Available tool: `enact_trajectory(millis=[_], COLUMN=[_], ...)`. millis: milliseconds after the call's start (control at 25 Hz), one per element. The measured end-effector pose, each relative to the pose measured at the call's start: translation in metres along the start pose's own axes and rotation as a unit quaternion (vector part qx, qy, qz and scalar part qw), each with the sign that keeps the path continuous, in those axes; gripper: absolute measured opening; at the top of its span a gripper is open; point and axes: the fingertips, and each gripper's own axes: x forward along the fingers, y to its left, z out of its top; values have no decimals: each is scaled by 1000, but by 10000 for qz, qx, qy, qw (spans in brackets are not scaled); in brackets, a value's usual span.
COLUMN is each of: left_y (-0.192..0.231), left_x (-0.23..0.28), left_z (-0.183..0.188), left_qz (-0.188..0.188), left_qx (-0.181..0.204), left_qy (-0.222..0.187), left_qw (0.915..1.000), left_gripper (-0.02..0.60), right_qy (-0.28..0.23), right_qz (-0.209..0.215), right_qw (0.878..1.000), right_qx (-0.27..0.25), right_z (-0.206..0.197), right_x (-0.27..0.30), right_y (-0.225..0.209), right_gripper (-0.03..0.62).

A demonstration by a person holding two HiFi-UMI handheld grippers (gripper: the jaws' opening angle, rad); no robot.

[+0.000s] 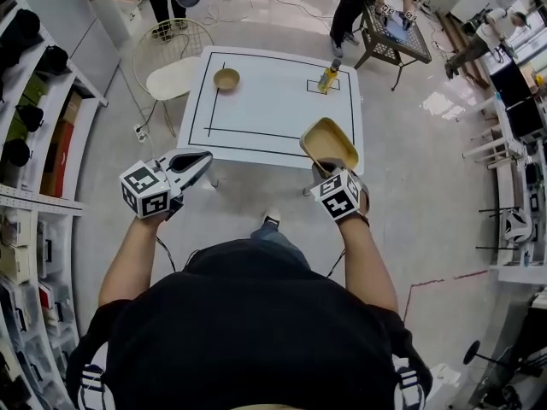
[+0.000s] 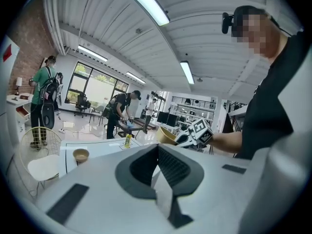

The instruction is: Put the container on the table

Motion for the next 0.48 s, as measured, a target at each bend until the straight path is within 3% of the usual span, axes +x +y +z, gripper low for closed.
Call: enact_trajectory(millis=[480], left_y=[32], left_x=[45], left_z=[0], left_qz=[107], left_qx=[-314], left_qy=[162], left_qw=[9993], left_gripper=[8], right_qy=[58], right_qz=[225], right_qw=[9997], right_qx=[-46], right_z=[-1], right_x=[33], right_y=[-37], right_gripper=[8])
